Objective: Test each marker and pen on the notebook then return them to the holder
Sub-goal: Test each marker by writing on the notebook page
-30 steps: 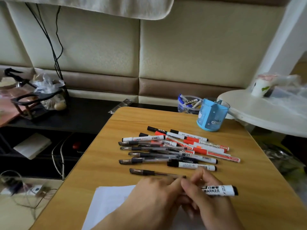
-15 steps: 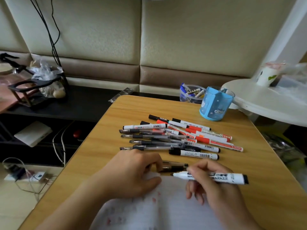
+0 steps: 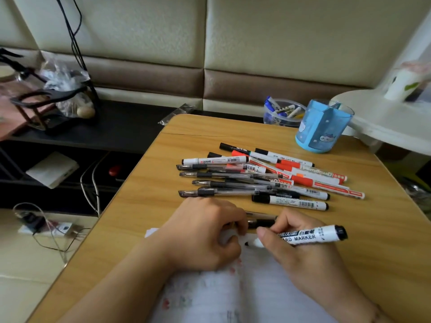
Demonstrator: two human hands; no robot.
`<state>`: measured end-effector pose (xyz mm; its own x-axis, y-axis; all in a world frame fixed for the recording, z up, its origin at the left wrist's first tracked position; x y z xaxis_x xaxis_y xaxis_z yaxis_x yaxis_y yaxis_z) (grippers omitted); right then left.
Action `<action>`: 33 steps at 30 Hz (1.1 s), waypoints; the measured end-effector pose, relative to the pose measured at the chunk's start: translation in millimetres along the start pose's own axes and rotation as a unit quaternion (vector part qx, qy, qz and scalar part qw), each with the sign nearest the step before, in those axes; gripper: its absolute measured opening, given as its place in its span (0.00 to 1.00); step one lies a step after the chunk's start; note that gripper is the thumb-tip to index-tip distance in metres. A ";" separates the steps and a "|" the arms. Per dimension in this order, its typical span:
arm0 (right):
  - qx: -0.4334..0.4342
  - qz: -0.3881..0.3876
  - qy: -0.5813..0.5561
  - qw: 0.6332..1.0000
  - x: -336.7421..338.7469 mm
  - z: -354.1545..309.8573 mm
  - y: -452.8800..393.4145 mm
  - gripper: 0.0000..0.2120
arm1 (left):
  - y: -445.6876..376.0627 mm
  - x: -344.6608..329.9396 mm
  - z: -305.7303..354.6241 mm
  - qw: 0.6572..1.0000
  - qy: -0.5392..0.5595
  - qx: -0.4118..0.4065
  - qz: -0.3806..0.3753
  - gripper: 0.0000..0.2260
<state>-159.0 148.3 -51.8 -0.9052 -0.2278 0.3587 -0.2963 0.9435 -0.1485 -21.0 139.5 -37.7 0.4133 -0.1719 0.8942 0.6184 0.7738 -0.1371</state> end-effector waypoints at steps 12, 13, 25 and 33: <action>0.001 0.010 -0.014 1.000 0.8 -5.6 1.3 0.17 | 0.1 0.7 0.4 1.000 0.008 0.004 0.005 0.11; 0.004 0.011 -0.015 1.000 0.9 -7.1 1.5 0.17 | 0.3 1.2 1.1 1.000 0.009 0.004 0.007 0.12; -0.016 0.008 -0.020 1.000 2.6 -3.1 0.6 0.17 | 1.0 6.4 5.2 0.998 0.053 0.000 0.032 0.18; 0.007 0.032 -0.209 0.977 15.9 -8.8 6.5 0.22 | 0.3 1.0 -3.6 0.984 0.175 0.004 0.033 0.15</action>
<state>-172.6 152.9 -39.0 -0.9664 -0.2499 -0.0596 -0.2366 0.9562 -0.1722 -18.0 137.4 -38.4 0.6575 -0.3193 0.6824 0.5777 0.7951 -0.1846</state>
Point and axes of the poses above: each hand's wrist, its own y-axis away from the middle knuckle, its own x-axis out of the back of the hand, z = x × y, the point moved 9 cm from there along -y, towards the middle knuckle, and after that the axes turned 7 degrees about -z, right-handed, at the moved point
